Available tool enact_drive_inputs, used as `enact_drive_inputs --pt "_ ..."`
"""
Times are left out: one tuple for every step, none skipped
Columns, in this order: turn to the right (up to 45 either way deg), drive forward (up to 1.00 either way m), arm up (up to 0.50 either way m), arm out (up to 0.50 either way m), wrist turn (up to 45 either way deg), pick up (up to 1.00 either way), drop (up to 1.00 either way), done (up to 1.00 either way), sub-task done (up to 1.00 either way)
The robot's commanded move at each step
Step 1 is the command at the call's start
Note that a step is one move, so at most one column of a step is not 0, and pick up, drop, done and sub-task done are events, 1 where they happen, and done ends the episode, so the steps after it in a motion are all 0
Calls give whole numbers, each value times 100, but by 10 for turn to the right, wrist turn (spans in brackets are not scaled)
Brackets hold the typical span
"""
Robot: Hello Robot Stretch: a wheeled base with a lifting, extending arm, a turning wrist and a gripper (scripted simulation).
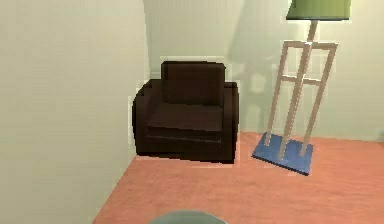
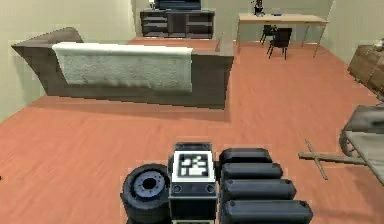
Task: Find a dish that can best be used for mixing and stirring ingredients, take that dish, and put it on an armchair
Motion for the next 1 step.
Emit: enact_drive_inputs --pt "-60 0 0 0 0 0 0 0 0"
